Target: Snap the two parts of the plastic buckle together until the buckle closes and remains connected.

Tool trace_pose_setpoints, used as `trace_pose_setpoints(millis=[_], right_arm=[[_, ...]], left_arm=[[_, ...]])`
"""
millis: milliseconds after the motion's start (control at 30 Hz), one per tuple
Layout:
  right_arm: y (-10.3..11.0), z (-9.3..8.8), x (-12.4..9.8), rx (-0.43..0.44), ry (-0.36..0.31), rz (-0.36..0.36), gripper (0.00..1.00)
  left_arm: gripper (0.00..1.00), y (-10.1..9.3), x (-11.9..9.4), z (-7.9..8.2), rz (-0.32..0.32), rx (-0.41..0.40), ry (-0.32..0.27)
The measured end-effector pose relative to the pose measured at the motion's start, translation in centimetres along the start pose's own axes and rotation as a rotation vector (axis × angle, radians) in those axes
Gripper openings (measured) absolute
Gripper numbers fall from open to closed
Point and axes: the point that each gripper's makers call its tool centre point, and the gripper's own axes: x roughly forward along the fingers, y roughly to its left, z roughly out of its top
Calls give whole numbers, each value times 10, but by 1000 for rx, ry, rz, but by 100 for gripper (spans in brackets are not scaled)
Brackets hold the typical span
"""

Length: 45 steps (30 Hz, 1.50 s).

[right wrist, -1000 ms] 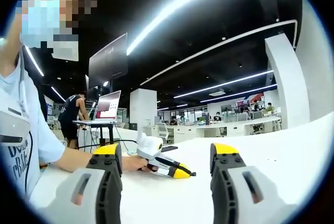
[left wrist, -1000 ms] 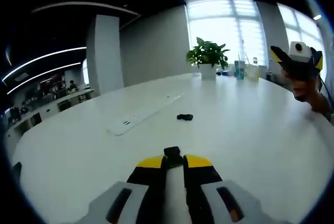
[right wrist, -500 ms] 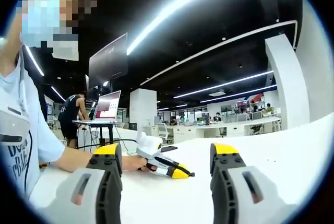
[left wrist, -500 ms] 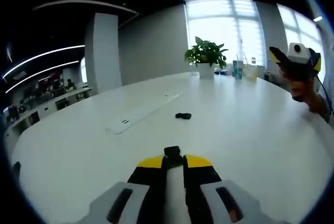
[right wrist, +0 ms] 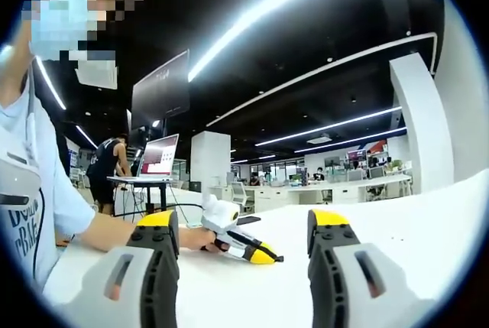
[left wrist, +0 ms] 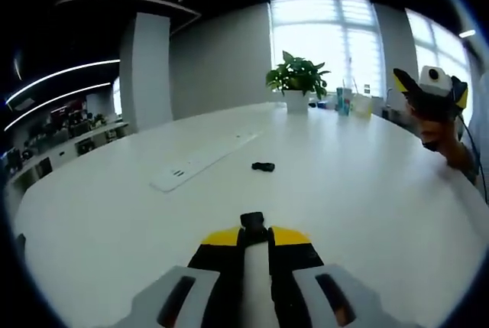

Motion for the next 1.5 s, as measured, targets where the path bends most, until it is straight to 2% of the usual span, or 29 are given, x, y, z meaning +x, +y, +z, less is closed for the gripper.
trace_pose_setpoints(millis=[367, 633, 733, 800, 1000, 1067, 1500], right_arm=[[6, 9, -1, -11, -24, 10, 70], [9, 14, -1, -24, -38, 18, 70], [9, 16, -1, -27, -41, 18, 70], [9, 16, -1, -27, -41, 18, 69], [11, 15, 0, -31, -37, 25, 69], [12, 15, 0, -34, -35, 27, 69], [14, 6, 3, -35, -8, 29, 69]], left_arm=[[10, -14, -17, -5, -11, -45, 23], [10, -11, -33, -9, 6, -35, 64], [10, -15, -38, -11, 8, -37, 59], [10, -25, -40, -11, 12, -37, 54], [10, -32, -49, -14, 14, -41, 55], [10, -42, -50, -15, 13, -37, 55], [10, -64, -62, -23, 6, -14, 68]])
